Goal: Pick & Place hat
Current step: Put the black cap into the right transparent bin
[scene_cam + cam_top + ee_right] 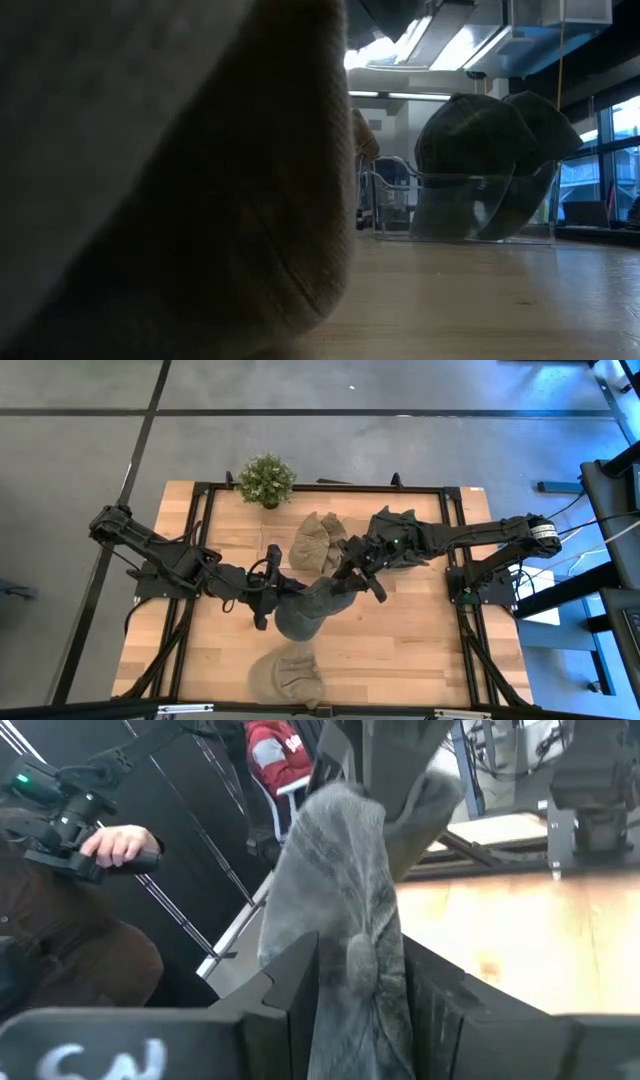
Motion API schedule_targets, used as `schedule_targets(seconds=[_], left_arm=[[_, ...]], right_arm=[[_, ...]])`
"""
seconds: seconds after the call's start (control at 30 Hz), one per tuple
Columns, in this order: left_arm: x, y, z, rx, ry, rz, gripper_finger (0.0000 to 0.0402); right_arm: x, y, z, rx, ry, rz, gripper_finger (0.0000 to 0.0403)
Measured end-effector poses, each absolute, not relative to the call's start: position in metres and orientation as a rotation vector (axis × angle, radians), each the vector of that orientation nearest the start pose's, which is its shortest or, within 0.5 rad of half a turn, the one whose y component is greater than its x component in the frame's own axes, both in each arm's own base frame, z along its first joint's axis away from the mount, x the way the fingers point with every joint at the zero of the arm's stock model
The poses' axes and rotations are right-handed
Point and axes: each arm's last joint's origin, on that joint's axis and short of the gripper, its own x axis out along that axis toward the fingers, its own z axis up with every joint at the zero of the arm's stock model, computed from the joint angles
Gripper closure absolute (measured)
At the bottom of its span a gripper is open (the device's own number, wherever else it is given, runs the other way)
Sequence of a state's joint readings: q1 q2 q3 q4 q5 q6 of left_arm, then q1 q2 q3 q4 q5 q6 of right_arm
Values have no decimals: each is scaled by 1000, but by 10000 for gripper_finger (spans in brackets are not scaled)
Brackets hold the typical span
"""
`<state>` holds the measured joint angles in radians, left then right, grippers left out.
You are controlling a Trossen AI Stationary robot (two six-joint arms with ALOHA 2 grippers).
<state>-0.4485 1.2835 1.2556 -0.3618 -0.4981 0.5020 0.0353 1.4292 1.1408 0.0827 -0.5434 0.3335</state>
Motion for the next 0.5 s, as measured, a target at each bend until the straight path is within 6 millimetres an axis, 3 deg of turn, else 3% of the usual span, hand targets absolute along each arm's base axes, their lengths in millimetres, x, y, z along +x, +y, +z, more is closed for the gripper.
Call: schedule_targets(seconds=[0.3, 0.5], left_arm=[[256, -108, 374, 663, 354, -54, 378], [256, -109, 374, 663, 354, -58, 374]], right_arm=[[325, 26, 336, 398, 284, 539, 292], [325, 26, 335, 400, 294, 536, 365]])
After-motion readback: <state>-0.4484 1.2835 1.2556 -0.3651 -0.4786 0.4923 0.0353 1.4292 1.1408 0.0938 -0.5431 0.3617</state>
